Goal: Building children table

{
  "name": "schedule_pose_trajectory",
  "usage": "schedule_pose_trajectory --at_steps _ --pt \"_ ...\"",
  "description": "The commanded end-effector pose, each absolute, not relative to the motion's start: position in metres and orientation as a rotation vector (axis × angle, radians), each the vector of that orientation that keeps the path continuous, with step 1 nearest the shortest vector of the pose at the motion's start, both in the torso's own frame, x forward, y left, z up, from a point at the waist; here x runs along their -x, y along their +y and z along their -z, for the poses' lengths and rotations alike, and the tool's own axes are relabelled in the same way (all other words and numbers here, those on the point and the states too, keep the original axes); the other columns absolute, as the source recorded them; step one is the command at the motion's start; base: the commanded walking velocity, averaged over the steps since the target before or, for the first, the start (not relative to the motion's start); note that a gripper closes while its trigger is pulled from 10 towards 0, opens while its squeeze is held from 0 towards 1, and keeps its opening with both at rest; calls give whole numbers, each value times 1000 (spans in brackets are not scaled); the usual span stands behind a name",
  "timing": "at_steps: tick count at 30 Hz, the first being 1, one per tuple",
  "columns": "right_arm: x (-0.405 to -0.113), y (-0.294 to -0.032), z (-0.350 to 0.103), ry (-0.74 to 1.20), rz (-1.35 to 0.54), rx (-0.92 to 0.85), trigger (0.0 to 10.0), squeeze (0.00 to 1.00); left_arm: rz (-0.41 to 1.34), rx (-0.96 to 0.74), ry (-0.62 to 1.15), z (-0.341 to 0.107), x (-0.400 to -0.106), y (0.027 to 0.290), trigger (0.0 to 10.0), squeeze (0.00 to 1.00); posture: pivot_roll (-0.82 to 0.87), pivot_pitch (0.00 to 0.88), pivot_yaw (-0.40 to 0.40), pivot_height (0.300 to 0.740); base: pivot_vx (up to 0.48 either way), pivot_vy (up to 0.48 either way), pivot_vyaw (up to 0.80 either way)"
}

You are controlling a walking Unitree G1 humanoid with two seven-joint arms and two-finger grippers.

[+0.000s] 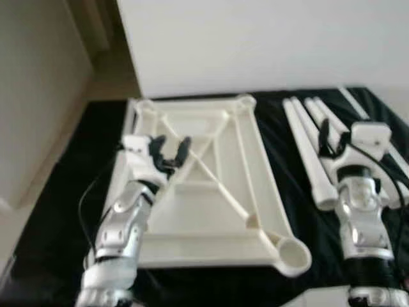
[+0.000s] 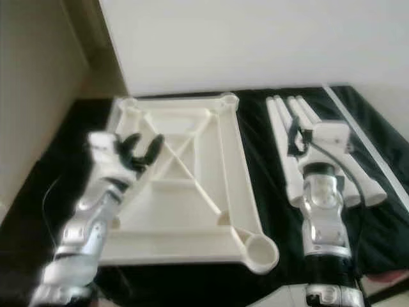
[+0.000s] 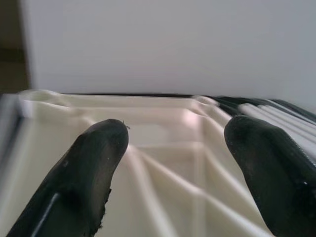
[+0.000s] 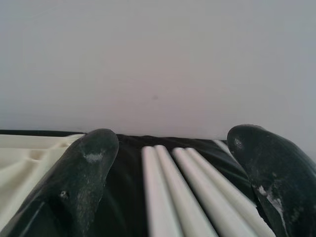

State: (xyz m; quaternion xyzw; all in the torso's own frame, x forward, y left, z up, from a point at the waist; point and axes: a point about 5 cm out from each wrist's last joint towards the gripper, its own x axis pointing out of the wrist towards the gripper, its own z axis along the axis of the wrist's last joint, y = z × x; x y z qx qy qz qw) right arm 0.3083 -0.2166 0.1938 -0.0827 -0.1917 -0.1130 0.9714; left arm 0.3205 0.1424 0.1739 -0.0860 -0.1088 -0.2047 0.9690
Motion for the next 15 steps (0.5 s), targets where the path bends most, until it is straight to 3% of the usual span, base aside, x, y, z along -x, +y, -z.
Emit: schedule_pose_trajectory --at_steps 1,15 --pt "-308 -221 -194 -389 243 178 10000 0 422 165 -220 -173 -320 139 10000 0 -5 0 26 740 0 0 0" --pt "-309 -223 -191 -367 268 167 10000 0 456 94 -242 -178 -318 135 10000 0 3 0 22 740 0 0 0"
